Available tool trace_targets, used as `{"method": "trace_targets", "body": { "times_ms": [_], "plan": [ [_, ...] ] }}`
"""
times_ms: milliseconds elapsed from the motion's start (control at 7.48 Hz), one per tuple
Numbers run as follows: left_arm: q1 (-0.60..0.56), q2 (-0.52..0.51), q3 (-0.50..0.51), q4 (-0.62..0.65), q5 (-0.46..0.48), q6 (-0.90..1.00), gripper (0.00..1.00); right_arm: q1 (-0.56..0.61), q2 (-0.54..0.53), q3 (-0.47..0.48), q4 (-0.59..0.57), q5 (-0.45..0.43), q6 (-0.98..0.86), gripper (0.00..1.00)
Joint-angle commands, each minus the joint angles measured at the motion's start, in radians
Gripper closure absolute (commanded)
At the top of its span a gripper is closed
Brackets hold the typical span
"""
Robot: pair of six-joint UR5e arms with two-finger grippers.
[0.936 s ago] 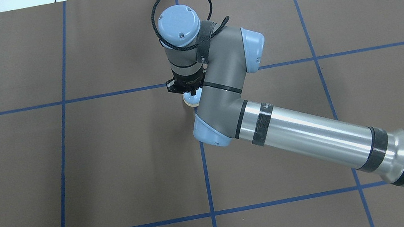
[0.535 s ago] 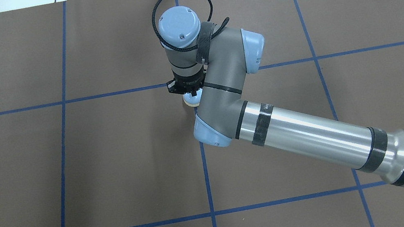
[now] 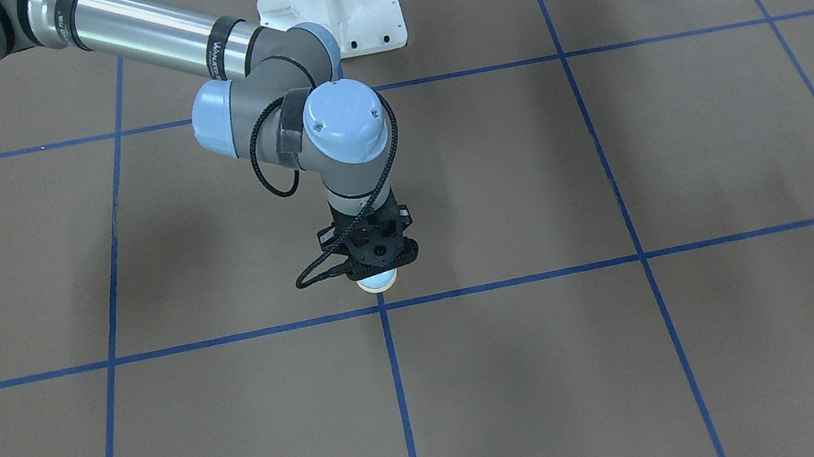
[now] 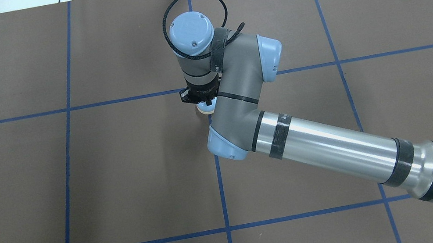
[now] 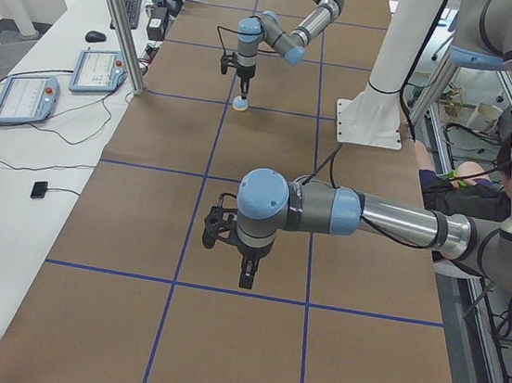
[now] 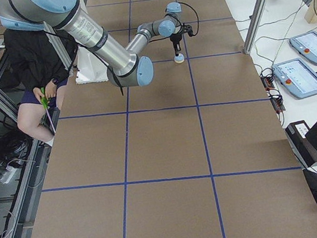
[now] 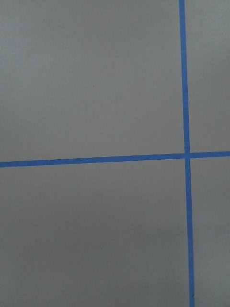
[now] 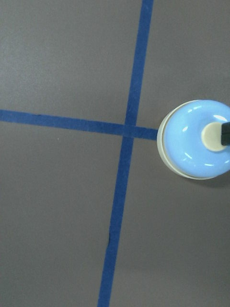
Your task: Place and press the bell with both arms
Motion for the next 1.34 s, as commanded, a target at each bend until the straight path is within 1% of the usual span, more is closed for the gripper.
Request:
{"method": "trace_targets", "body": {
  "times_ms": [0, 134, 267, 401, 535, 669, 802, 936, 1070, 1203],
  "plan": [
    [0.000, 0.000, 0.000, -0.001, 0.000, 0.000, 0.00, 0.003, 0.009, 0.009, 0.003, 0.001, 0.001, 1.00],
    [0.000, 0.000, 0.000, -0.001, -0.001, -0.001, 0.00, 0.018, 0.018, 0.019, 0.006, 0.007, 0.001, 1.00],
    [0.002, -0.002, 0.003, -0.001, -0.003, -0.001, 0.00, 0.033, 0.017, 0.038, 0.003, 0.007, 0.003, 0.93],
    [0.002, -0.002, 0.000, -0.001, -0.003, -0.015, 0.00, 0.065, 0.014, 0.055, -0.002, 0.014, 0.004, 0.59],
    [0.002, -0.002, 0.005, -0.028, -0.019, -0.062, 0.00, 0.104, 0.006, 0.076, -0.009, 0.029, 0.009, 0.43],
    [0.003, -0.003, 0.017, -0.088, -0.030, -0.135, 0.00, 0.159, -0.032, 0.110, -0.017, 0.078, 0.004, 0.25],
    [0.008, -0.006, 0.020, -0.123, -0.027, -0.189, 0.00, 0.219, -0.092, 0.169, -0.017, 0.119, -0.011, 0.02],
    [0.011, -0.008, 0.031, -0.149, -0.015, -0.194, 0.00, 0.269, -0.162, 0.231, -0.019, 0.151, -0.055, 0.01],
    [0.011, -0.012, 0.052, -0.201, 0.002, -0.196, 0.00, 0.334, -0.237, 0.286, -0.019, 0.197, -0.142, 0.01],
    [0.035, -0.023, 0.051, -0.211, 0.102, -0.193, 0.00, 0.422, -0.328, 0.343, -0.020, 0.269, -0.243, 0.01]
  ]
}}
